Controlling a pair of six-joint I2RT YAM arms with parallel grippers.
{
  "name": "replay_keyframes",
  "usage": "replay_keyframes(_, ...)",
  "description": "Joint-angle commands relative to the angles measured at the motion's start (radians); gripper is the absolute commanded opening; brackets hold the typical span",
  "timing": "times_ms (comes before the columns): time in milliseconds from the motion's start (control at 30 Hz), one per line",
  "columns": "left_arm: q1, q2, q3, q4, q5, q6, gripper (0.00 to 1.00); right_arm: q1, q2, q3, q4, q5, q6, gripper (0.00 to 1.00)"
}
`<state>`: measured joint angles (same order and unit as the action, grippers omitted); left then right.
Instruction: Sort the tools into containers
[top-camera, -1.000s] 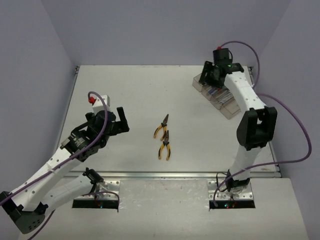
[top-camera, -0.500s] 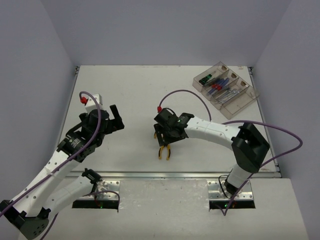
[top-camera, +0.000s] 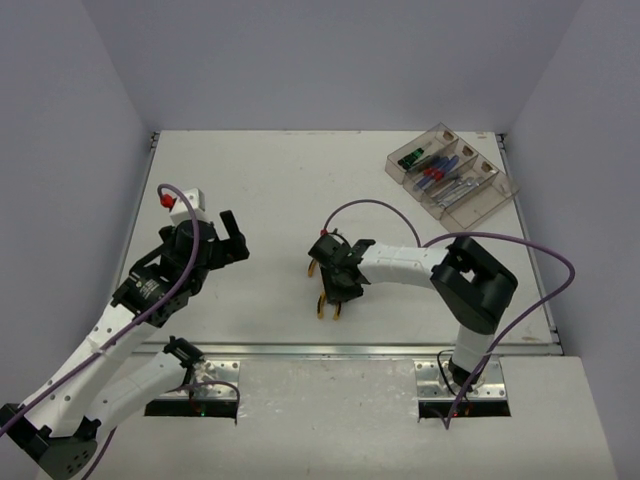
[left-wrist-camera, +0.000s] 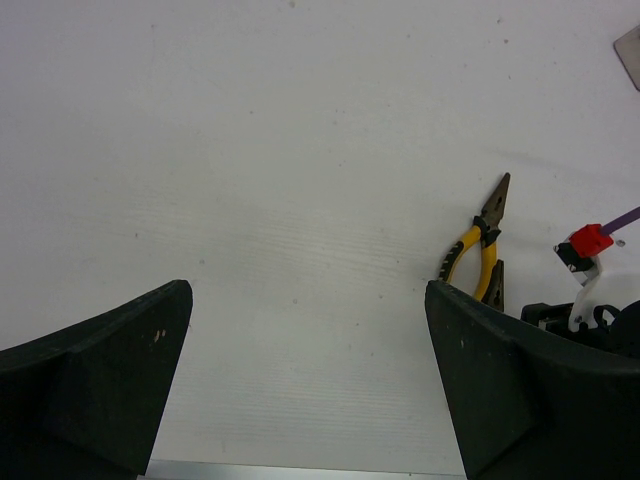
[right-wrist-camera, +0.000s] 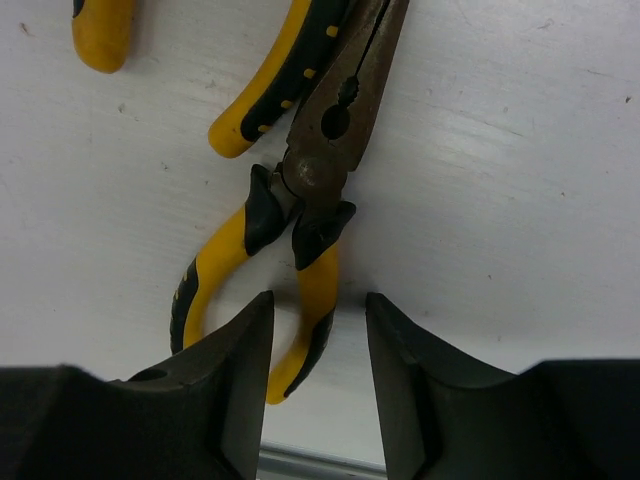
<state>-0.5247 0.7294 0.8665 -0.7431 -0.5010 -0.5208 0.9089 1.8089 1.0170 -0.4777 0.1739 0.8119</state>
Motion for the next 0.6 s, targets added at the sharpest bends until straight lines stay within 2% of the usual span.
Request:
replay_keyframes(0,0.005,-0.018,-0.003,0.048,0.010,0.018,1.00,-0.001,0.036,-0.011,0.039,0.006,0.041,0.37)
replay_keyframes(67,0.004,-0.016,-0.003,0.048,0.013,0.019,1.00,-0.007,0.044,-0.012,0.036,0.020,0.043,0.26)
replay_keyframes(100,0.003,-0.017,-0.003,0.049,0.014,0.020,1.00,-0.013,0.047,-0.017,0.031,0.031,0.052,0.08)
replay_keyframes(133,0.003,-0.018,-0.003,0.050,0.016,0.021,1.00,-0.015,0.049,-0.022,0.030,0.035,0.058,0.01)
replay_keyframes(333,0.004,-0.031,-0.006,0.052,0.020,0.023,1.00,-0.086,-0.115,-0.045,-0.029,0.085,0.018,0.00)
replay_keyframes(500,0.003,-0.034,-0.004,0.053,0.025,0.025,1.00,-0.336,-0.336,-0.019,-0.083,0.079,-0.109,0.00)
replay_keyframes(567,0.003,-0.040,-0.006,0.054,0.027,0.026,1.00,-0.418,-0.371,0.026,-0.115,0.087,-0.146,0.00)
